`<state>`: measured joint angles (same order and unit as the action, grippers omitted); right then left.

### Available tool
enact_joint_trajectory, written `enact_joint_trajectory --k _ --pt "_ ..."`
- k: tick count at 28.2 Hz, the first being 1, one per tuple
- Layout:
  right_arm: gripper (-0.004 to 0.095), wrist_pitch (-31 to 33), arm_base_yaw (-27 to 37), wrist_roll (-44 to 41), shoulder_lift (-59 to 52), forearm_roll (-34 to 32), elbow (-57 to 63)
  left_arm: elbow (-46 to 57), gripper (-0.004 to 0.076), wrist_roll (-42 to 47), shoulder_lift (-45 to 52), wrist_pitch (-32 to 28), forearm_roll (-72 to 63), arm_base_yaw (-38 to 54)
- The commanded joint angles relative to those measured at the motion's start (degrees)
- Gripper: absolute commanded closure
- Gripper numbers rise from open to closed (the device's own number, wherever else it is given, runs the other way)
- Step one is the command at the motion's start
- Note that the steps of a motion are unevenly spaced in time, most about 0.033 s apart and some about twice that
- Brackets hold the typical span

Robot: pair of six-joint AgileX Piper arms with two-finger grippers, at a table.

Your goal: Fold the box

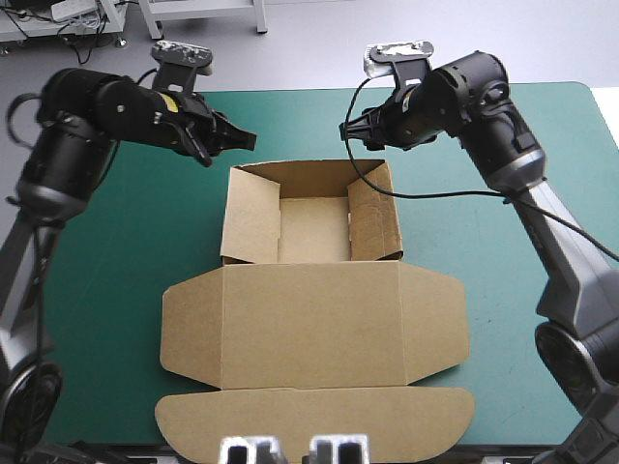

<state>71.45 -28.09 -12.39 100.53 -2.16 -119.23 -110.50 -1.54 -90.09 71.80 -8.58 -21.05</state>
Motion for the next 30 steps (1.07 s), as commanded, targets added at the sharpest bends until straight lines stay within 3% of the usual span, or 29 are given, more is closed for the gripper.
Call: enact_joint_trajectory --k 1,3,9,17,27,30 --pt "0.0420 0.21 -0.06 0.56 -6.76 -1.72 1.55 -2.01 0.0734 -4.00 10.41 1.95 -0.98 -0.31" --pt "0.0423 0.21 -0.06 -0.29 -7.76 -4.73 4.95 -0.27 0.0734 -4.15 15.82 1.95 1.96 -0.31" --pt "0.0424 -0.44 -0.06 0.18 -5.65 -5.24 12.46 12.67 0.0734 -4.15 27.45 1.74 7.12 -0.31" --pt "0.0482 -3.31 0.26 0.84 1.45 -4.30 14.47 40.64 0.0734 -3.09 48.07 -6.13 8.58 -0.31" --pt "0.0486 -2.93 6.79 6.30 7.07 11.66 14.57 57.70 0.0734 1.54 60.83 -1.85 9.45 -0.31" --pt "0.0555 -2.93 6.79 9.43 8.02 13.20 14.57 61.38 0.0734 2.84 63.50 -2.26 9.81 -0.31"
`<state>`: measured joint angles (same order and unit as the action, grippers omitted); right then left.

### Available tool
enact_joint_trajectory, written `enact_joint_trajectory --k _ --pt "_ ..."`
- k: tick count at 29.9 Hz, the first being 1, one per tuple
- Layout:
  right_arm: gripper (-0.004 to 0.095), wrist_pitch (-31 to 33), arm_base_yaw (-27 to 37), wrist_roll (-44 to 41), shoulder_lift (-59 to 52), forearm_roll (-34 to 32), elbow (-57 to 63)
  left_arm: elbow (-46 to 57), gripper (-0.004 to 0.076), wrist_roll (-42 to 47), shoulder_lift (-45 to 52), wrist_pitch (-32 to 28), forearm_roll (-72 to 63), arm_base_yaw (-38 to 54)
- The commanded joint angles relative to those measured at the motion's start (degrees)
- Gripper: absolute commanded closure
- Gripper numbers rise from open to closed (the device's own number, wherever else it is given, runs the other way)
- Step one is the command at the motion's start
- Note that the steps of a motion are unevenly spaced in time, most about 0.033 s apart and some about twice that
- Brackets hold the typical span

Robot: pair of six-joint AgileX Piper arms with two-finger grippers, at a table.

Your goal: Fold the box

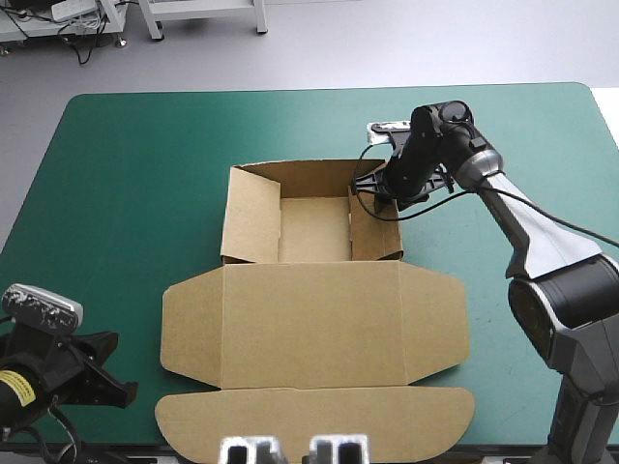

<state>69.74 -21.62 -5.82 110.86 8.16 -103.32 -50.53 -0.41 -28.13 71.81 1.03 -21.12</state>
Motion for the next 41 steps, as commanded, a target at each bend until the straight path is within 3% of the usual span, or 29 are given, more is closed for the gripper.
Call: enact_joint_trajectory --k 1,6,7,13,15,19,26,33,37,41 --pt "0.0583 -1.22 0.33 2.87 -1.91 2.88 -1.35 2.81 0.0734 2.12 2.54 -2.94 0.43 -0.24" --pt "0.0913 -2.59 0.33 1.68 -1.11 1.21 -1.35 9.24 0.0734 2.89 8.14 -4.57 0.95 -0.24" --pt "0.0924 -2.74 0.33 1.32 -1.11 0.45 -1.35 10.50 0.0734 3.15 9.31 -4.57 0.95 -0.24" --pt "0.0928 -2.25 1.31 0.41 -3.06 -8.80 -1.35 15.07 0.0734 3.13 13.79 -4.15 0.95 -0.24" --pt "0.0928 -1.89 3.47 0.42 -4.37 -9.08 -1.35 15.73 0.0734 3.61 14.50 -3.99 0.95 -0.24" --pt "0.0928 -0.73 10.89 1.33 -7.46 -9.76 -1.35 15.71 0.0734 4.47 14.43 -3.63 1.11 -0.24" --pt "0.0928 1.73 29.51 7.26 -9.31 -10.33 -1.35 15.71 0.0734 4.47 14.43 -3.75 1.19 -0.24" --pt "0.0918 -1.43 38.52 13.67 -6.55 -12.37 -1.35 15.71 0.0734 4.47 14.43 -3.84 3.89 -0.24" --pt "0.0848 -1.04 38.50 14.08 -3.11 -18.53 -1.35 15.71 0.0734 4.47 14.43 -3.84 5.78 -0.24" --pt "0.0699 -0.26 38.50 14.08 -0.38 -20.34 -1.35 15.71 0.0734 4.47 14.43 -3.84 5.88 -0.24"
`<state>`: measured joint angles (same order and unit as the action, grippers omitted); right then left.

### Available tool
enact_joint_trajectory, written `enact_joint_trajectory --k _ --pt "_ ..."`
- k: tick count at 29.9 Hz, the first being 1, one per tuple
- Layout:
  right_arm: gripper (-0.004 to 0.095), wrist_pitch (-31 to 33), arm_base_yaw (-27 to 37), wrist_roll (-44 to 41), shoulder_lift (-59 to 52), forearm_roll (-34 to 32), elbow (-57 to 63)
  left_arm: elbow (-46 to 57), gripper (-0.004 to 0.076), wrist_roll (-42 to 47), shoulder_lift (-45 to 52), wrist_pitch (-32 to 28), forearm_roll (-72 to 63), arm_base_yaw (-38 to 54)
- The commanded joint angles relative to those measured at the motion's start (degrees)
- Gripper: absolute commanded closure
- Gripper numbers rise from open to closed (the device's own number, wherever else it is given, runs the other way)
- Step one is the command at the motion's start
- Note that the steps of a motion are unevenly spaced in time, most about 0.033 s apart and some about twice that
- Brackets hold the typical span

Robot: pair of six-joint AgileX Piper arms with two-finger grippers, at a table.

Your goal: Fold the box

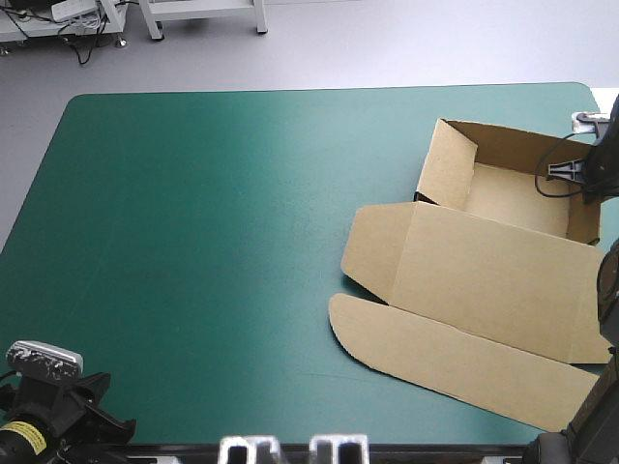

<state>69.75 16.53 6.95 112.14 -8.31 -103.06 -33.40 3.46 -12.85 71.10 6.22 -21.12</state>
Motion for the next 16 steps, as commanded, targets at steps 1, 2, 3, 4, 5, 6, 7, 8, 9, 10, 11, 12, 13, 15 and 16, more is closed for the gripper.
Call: enact_joint_trajectory --k 1,2,3,4,5,6,7,8,9,10,11,12,13,15,16 --pt "0.0639 -0.01 0.35 1.30 -1.44 -4.52 -1.61 -1.42 0.0734 0.60 -0.85 -3.12 0.83 -0.24" --pt "0.0604 0.07 0.35 1.30 -1.44 -4.78 -1.61 -1.42 0.0734 0.60 -0.85 -3.12 1.04 -0.24" --pt "0.0565 0.07 0.35 1.30 -1.44 -4.78 -1.61 -1.42 0.0734 0.60 -0.85 -3.12 1.56 -0.24" --pt "0.0534 0.07 0.35 1.30 -1.61 -5.07 -1.61 -1.42 0.0734 0.50 -0.85 -3.12 2.00 -0.24" --pt "0.0513 0.07 0.35 1.30 -1.92 -5.22 -1.72 -1.42 0.0734 0.50 -0.85 -3.12 2.13 -0.24" --pt "0.0495 0.12 0.35 1.30 -2.40 -5.10 -1.72 -1.42 0.0734 0.34 -0.85 -3.12 2.13 -0.24" --pt "0.0484 0.62 0.35 1.30 -2.97 -4.79 -1.83 -1.42 0.0734 0.34 -0.85 -3.16 2.13 -0.24" --pt "0.0482 1.09 0.35 1.30 -3.60 -4.48 -2.01 -1.42 0.0734 0.25 -0.85 -3.16 2.13 -0.24" --pt "0.0482 1.67 0.35 1.30 -4.35 -3.97 -2.51 -1.42 0.0734 0.04 -0.85 -3.25 2.13 -0.24" --pt "0.0482 1.81 0.35 1.20 -5.37 -3.31 -2.89 -1.42 0.0734 -0.39 -0.85 -3.53 2.25 -0.24" --pt "0.0482 1.81 0.35 1.21 -6.69 -2.71 -3.32 -1.42 0.0734 -0.82 -0.85 -4.04 2.14 -0.24" --pt "0.0482 1.81 0.35 1.21 -8.13 -1.63 -3.55 -1.42 0.0734 -1.58 -0.85 -4.60 1.85 -0.24" --pt "0.0481 1.81 0.35 1.27 -9.74 -0.67 -3.79 -1.42 0.0734 -1.82 -0.85 -5.15 1.77 -0.24" --pt "0.0482 1.69 0.35 1.27 -13.06 1.16 -3.93 -1.42 0.0734 -2.95 -0.85 -5.92 1.77 -0.24" --pt "0.0482 1.69 0.35 1.27 -14.95 2.35 -3.93 -1.54 0.0734 -2.96 -0.85 -6.05 1.77 -0.24"
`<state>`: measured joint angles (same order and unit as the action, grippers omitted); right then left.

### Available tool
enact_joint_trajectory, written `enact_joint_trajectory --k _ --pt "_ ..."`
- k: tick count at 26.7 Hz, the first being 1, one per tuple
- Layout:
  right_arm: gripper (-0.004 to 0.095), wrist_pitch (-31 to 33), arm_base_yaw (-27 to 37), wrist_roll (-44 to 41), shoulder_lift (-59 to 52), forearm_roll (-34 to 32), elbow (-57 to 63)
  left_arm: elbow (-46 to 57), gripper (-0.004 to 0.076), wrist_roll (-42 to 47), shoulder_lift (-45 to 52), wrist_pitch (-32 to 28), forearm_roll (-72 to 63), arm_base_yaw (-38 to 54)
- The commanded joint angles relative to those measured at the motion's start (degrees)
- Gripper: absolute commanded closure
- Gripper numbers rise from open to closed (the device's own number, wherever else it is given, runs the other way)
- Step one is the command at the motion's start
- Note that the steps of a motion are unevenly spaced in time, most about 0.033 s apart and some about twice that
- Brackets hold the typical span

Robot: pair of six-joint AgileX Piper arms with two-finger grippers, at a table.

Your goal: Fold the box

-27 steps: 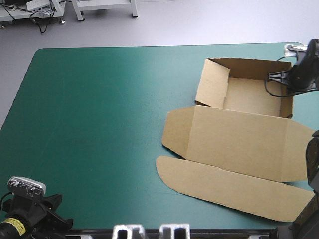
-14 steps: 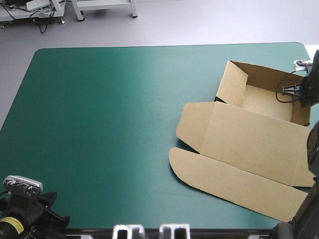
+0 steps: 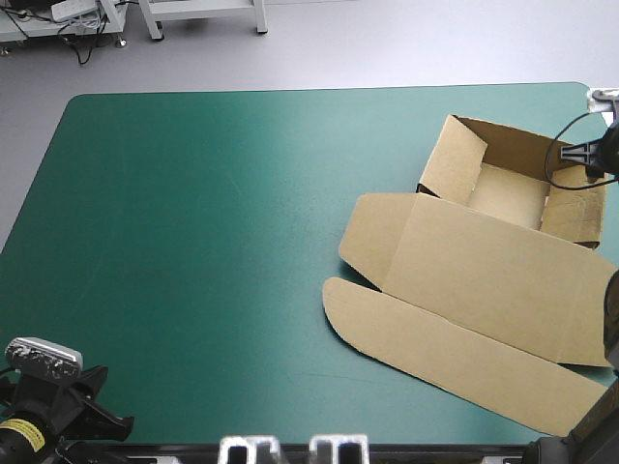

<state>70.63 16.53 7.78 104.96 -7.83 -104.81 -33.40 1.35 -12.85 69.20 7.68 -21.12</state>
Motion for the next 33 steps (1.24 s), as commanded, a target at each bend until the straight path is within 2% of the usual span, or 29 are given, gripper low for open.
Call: enact_joint_trajectory --k 1,5,8,11,15,18,23,28,33 --pt "0.0482 0.92 0.35 0.44 -9.38 2.86 -2.18 -1.54 0.0734 -0.85 -0.85 -4.30 0.31 -0.24" --pt "0.0507 0.92 0.35 0.44 -18.00 13.43 -0.84 -1.54 0.0734 -0.85 -0.85 -4.39 0.17 -0.24" --pt "0.0584 0.92 0.35 2.54 -24.96 22.85 2.26 -1.54 0.0734 -0.85 -0.85 -6.14 -0.24 -0.24" --pt "0.0669 0.92 0.35 5.32 -33.11 26.80 7.21 -1.54 0.0734 -0.85 -0.85 -9.82 -2.16 -0.24" --pt "0.0751 -1.75 -0.47 5.65 -45.47 26.95 18.00 -1.54 0.0734 -2.56 -0.85 -11.80 -4.44 -0.24" --pt "0.0800 -5.44 -4.05 6.10 -55.58 26.23 28.20 -1.54 0.0734 -5.54 -0.85 -12.39 -4.69 -0.24" --pt "0.0850 -7.34 -8.68 6.10 -69.13 25.54 44.52 -1.54 0.0734 -5.14 -0.62 -12.97 -4.69 -0.24" --pt "0.0860 -10.57 -9.36 5.95 -82.28 24.59 64.44 0.20 0.0734 -9.16 3.91 -13.22 -8.54 -0.24" --pt "0.0860 -11.89 -9.36 6.33 -87.13 22.46 73.93 3.46 0.0734 -9.56 8.27 -12.69 -9.24 -0.24"
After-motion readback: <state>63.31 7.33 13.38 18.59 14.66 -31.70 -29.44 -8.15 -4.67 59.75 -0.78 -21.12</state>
